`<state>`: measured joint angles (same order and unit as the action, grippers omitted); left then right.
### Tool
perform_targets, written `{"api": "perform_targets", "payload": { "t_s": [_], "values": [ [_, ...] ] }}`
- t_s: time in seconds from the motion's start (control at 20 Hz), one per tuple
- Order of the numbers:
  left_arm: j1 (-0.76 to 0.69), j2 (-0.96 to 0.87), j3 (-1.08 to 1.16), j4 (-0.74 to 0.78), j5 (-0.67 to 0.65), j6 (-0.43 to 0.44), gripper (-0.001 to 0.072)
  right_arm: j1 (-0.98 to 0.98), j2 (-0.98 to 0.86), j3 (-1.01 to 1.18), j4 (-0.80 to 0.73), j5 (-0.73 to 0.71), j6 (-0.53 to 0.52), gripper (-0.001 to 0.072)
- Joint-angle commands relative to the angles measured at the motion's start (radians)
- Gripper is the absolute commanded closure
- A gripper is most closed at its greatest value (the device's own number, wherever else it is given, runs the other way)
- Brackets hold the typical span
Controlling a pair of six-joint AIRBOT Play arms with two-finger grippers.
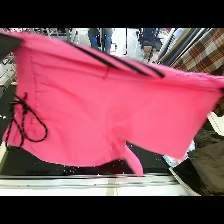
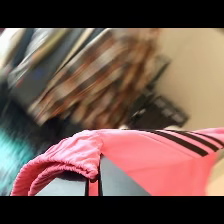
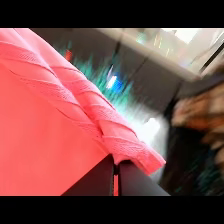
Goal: Fold the clothes and pants, and hang the long-sleeved shirts on hangers.
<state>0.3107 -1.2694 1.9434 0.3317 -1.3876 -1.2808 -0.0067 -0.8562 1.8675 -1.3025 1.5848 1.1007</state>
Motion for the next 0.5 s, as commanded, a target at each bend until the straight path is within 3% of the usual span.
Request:
{"api": "perform_targets", "payload": {
  "t_s": [0.0, 0.15, 0.3, 0.45],
  "values": [
    [-0.115, -0.104, -0.115, 0.311, 0.034, -0.024, 0.0693, 0.000, -0.221, -0.158, 0.055, -0.068, -0.003, 0.0697],
    [-0.193, -0.315, -0.188, 0.455, 0.185, -0.024, 0.0694, 0.000, -0.481, -0.330, 0.059, -0.306, -0.003, 0.0697],
    [-0.226, -0.516, -0.188, 0.357, 0.443, -0.026, 0.0694, 0.000, -0.701, -0.329, 0.031, -0.538, 0.043, 0.0698],
    [-0.247, -0.606, -0.188, 0.288, 0.647, 0.018, 0.0694, 0.016, -0.768, -0.306, 0.042, -0.698, 0.045, 0.0698]
  ]
}}
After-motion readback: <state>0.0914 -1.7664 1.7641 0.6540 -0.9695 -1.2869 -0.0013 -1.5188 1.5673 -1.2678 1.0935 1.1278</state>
